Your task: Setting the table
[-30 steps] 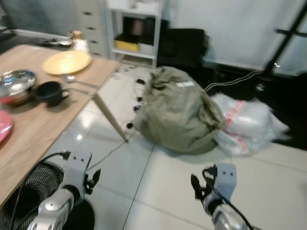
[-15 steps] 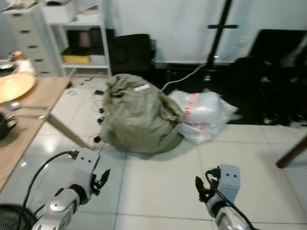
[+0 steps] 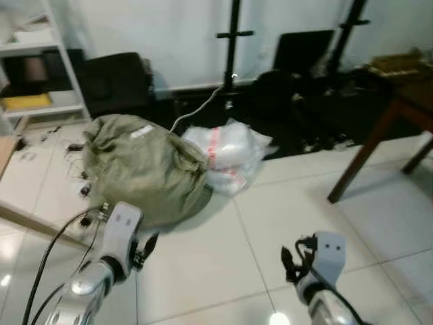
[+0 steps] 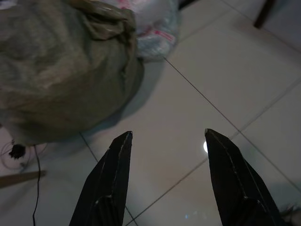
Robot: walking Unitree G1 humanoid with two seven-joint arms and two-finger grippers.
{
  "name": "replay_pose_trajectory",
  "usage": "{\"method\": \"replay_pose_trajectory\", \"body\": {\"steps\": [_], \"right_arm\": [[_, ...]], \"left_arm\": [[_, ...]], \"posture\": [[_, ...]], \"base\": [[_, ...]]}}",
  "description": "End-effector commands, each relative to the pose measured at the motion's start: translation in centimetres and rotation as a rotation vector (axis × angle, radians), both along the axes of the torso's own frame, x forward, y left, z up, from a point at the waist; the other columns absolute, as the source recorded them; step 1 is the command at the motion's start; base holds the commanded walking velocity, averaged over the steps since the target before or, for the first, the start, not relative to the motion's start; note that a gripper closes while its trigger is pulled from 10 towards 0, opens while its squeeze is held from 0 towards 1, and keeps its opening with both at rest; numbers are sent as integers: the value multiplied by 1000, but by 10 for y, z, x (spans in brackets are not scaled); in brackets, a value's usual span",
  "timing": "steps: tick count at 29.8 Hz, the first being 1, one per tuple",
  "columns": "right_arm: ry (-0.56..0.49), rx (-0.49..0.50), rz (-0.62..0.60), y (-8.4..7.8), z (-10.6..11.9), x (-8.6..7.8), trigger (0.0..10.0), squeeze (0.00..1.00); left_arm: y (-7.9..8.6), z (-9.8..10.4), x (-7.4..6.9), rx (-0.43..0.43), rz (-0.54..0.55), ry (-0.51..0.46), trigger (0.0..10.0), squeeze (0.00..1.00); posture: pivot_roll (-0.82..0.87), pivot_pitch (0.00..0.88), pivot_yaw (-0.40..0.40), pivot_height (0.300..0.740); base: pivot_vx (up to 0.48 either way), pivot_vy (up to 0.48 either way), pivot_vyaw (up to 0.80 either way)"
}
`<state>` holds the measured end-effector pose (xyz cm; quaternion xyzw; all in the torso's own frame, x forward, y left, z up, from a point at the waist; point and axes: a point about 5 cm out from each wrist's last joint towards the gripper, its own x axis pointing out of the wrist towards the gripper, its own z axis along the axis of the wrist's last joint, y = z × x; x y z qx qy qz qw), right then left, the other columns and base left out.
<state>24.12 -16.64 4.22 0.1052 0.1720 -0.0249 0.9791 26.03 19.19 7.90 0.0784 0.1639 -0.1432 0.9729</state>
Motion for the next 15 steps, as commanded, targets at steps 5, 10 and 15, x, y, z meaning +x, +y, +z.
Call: {"method": "replay_pose_trajectory", "body": {"steps": [5,10,15], "right_arm": [[20,-9,-3,-2,-4,-3,10000,0],[21,-10,-4,-2,-5,-4,10000,0],[21,-11,-5,-3,-5,-4,10000,0]], "left_arm": [[0,-5,-2,-9,2,25,10000,0],[-1,-5,-2,-9,-2,23,10000,0],[-1,-5,-2,-10,-5,23,10000,0]], "posture": [[-10,52,115,740],[-14,54,115,740],[-15,54,113,740]], "base": [[0,0,-781],[0,0,-781],[0,0,-781]]}}
